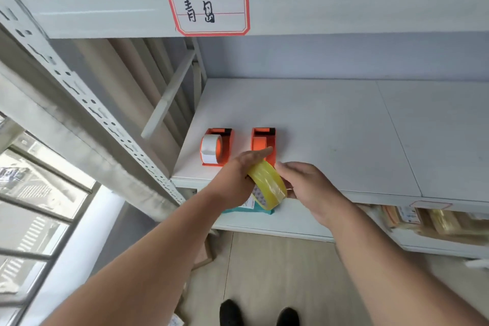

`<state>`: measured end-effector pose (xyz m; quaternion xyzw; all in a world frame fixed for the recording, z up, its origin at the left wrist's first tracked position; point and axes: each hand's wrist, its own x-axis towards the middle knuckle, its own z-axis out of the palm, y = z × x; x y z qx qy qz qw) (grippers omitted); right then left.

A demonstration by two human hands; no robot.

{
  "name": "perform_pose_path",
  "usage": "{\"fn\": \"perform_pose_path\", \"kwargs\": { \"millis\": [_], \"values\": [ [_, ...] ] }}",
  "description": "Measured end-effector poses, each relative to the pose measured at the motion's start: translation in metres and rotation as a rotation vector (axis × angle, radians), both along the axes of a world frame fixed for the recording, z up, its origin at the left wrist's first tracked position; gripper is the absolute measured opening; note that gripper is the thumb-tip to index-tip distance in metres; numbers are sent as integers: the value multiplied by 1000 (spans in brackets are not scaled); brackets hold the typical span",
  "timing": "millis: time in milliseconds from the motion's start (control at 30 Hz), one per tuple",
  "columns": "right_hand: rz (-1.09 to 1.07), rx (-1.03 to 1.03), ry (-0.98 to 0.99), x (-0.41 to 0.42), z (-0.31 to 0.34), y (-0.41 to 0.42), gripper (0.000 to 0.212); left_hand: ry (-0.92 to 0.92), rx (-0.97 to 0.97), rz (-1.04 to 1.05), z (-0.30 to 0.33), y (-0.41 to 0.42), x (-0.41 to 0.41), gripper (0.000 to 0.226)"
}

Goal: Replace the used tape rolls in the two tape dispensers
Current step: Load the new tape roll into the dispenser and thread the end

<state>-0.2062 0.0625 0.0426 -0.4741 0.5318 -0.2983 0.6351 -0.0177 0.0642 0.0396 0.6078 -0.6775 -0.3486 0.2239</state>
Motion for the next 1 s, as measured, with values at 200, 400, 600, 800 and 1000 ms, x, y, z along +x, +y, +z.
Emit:
{"fn": "perform_pose_path", "kwargs": {
  "millis": [200,400,600,800,1000],
  "values": [
    [15,-4,21,13,-4,-7,31,45,2,-40,-12,-23,11,78],
    [-120,31,-3,30,-18,-12,16,228,19,92,-30,-47,35,58],
    [-361,35,19,29,-39,-30,11,204,138,237,-46,-59,42,47],
    [-452,81,-5,32,-60,-57,11,160,296,300,-54,-81,20,43],
    [-453,84,12,30,-74,-70,12,204,325,356,-58,-91,13,34]
  ]
}}
